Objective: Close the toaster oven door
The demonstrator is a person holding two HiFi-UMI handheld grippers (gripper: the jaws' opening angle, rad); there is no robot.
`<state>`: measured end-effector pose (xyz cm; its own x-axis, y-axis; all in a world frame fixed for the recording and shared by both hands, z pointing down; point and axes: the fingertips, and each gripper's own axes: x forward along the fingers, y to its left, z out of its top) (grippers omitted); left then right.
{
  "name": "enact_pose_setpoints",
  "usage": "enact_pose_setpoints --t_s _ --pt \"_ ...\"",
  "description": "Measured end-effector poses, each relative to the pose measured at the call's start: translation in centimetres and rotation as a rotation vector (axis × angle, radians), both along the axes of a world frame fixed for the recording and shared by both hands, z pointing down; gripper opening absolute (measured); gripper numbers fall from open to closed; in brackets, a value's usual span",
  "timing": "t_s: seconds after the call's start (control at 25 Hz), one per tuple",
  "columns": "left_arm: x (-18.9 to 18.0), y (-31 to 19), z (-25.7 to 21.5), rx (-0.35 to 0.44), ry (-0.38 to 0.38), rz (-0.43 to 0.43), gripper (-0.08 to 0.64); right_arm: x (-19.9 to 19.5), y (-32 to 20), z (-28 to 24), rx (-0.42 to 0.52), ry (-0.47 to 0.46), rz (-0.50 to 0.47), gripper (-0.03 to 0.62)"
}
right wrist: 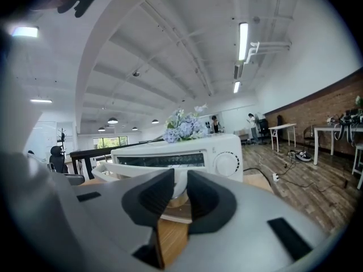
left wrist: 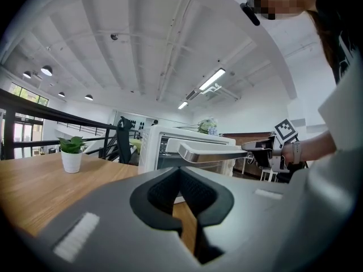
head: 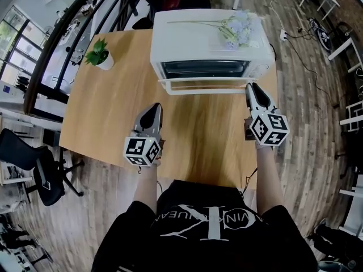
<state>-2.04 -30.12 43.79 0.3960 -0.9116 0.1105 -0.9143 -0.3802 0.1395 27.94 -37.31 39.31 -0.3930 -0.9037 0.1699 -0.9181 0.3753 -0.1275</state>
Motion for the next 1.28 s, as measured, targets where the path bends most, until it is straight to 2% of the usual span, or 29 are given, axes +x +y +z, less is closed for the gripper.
enact_pose_setpoints --t_s 0.36,0.92,1.28 --pt "-0.7 0.0 -0.4 0.000 0.004 -0.003 0.009 -0.1 -1.8 -1.0 0.011 -0.020 -0.001 0.078" --pt "-0.7 -1.6 0.1 -0.002 0.023 0.013 0.009 -0.5 -4.1 -1.9 0.036 0.032 0.021 0.077" --pt "-1.3 -2.1 0.4 -0.013 0.024 0.008 0.009 -0.6 -5.2 -2.2 0.047 0.033 0.035 0.075"
